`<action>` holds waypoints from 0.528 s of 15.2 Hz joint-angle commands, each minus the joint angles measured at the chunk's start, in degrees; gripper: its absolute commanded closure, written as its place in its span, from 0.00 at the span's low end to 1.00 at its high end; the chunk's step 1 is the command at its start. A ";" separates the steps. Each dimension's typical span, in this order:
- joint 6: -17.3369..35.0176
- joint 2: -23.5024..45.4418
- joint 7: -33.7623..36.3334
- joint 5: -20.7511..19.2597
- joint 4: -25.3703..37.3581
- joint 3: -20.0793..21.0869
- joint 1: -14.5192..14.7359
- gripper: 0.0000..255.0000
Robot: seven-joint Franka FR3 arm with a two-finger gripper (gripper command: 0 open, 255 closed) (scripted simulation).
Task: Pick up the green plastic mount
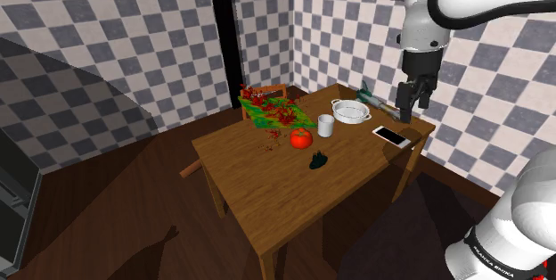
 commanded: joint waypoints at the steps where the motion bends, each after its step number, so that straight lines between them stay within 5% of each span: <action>1: 0.00 0.00 0.00 0.00 0.00 0.00 0.00 0.00; 8: 16.19 9.53 -0.92 -0.64 -4.70 -0.71 -0.48 0.00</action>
